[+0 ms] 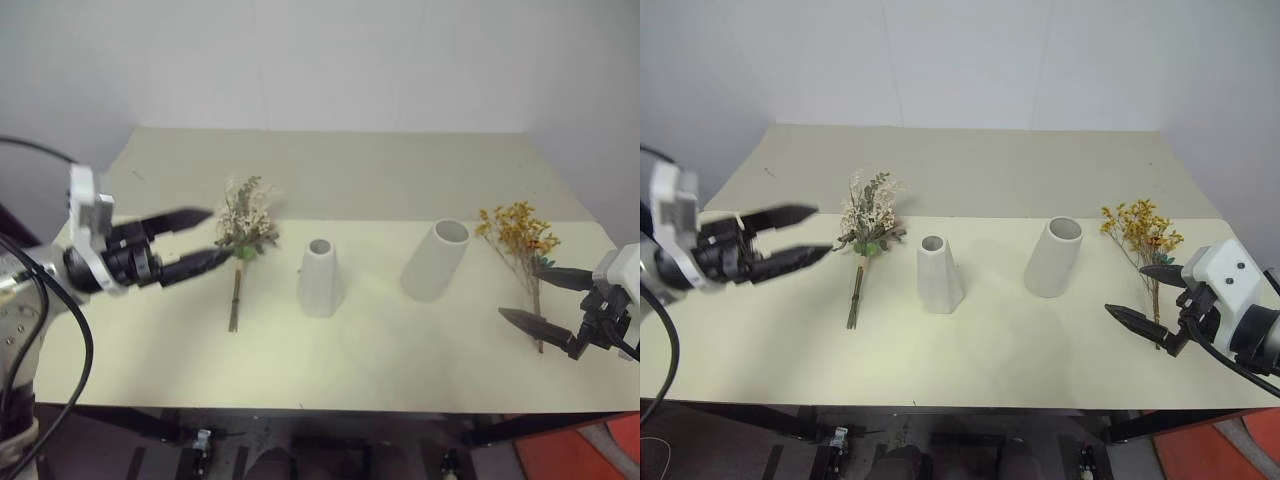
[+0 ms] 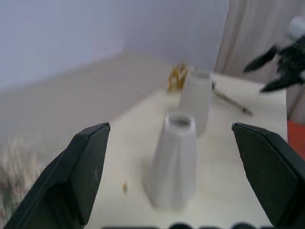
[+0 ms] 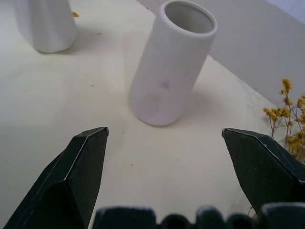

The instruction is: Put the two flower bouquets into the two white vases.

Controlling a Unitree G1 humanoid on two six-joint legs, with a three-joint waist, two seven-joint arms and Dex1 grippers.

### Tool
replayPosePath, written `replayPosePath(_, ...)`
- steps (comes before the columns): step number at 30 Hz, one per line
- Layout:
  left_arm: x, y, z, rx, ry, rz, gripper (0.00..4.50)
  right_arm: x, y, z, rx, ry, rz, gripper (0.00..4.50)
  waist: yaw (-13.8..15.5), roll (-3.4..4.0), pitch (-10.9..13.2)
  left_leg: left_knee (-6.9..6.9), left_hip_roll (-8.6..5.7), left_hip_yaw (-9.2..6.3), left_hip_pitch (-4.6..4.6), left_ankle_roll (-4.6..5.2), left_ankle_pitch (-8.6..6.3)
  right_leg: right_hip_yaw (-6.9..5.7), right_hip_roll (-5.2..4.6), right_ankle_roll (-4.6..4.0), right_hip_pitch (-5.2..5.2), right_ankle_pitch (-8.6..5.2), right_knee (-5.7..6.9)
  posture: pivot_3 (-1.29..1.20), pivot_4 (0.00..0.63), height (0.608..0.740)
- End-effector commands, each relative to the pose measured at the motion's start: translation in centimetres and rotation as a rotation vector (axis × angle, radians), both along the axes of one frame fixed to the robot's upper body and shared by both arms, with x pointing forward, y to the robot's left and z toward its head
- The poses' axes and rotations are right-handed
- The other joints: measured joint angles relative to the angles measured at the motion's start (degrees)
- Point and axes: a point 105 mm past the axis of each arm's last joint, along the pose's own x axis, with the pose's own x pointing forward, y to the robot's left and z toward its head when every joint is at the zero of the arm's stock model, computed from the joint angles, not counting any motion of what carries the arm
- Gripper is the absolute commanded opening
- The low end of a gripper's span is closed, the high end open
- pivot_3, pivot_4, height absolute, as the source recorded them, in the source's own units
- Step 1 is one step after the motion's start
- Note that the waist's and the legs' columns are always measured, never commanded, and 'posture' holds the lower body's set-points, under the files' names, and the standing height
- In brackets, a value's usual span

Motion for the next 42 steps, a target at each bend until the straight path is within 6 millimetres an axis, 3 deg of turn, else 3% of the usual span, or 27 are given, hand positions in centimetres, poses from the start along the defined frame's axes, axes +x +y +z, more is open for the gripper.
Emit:
replayPosePath(1,-1.0,-2.3,2.9,0.068,-0.083,-0.126,4.47,0.8,-1.7,1.3,-0.045,-0.028,-0.128,4.5,-0.1,0.02,0.0,0.0,-0.02,0.01,0.01,0.0,0.0,0.03,-0.01,0.01,0.0,0.01,-0.01,0.0,0.15,0.74)
replayPosePath(8,0.9,-6.9,4.3,0.192,-0.063,-0.326,4.47,2.6,-4.0,0.6,-0.048,0.074,-0.332,4.5,-0.7,0.1,-0.1,-0.05,-0.02,0.46,0.03,-0.01,0.01,0.05,0.02,-0.02,-0.02,-0.02,0.04,0.0,0.15,0.74)
replayPosePath(12,2.5,-10.6,3.6,0.321,-0.077,-0.444,4.47,3.8,-5.3,-0.1,-0.024,0.163,-0.438,4.5,-0.6,0.1,-0.1,-0.02,-0.06,0.55,-0.04,-0.01,0.01,0.07,0.02,-0.01,-0.02,-0.02,-0.03,0.0,0.15,0.74)
replayPosePath(20,5.6,-14.2,1.5,0.526,-0.076,-0.499,4.47,7.1,-5.9,-1.0,0.037,0.258,-0.611,4.5,-1.1,0.12,0.0,0.01,0.0,0.59,-0.31,0.01,0.01,0.09,0.07,-0.01,-0.33,-0.02,-0.02,0.0,0.15,0.74)
replayPosePath(25,6.3,-15.2,1.0,0.591,-0.072,-0.534,4.47,8.4,-5.8,-2.1,0.05,0.286,-0.658,4.5,-0.7,0.14,0.0,0.05,-0.01,0.54,-0.58,0.03,0.0,0.02,0.06,0.0,-0.46,-0.02,-0.01,0.0,0.15,0.74)
replayPosePath(30,6.1,-15.4,0.9,0.605,-0.076,-0.563,4.47,9.1,-7.5,-3.7,0.047,0.321,-0.744,4.5,-0.7,0.16,0.0,0.24,-0.02,0.52,-0.8,0.09,-0.03,-0.03,0.03,0.08,-0.53,0.03,0.09,0.0,0.15,0.74)
replayPosePath(40,5.7,-15.3,0.6,0.604,-0.074,-0.568,4.47,10.8,-8.6,-5.3,0.102,0.363,-0.764,4.5,-1.0,0.19,0.0,0.29,-0.01,0.53,-0.75,0.11,-0.05,0.0,0.03,0.08,-0.52,0.03,0.07,0.0,0.15,0.74)
replayPosePath(42,5.6,-15.2,0.6,0.604,-0.073,-0.566,4.5,11.3,-8.7,-5.5,0.101,0.37,-0.773,4.1,-1.1,0.2,0.0,0.29,-0.01,0.53,-0.74,0.11,-0.05,0.0,0.03,0.08,-0.52,0.03,0.08,0.0,0.15,0.74)
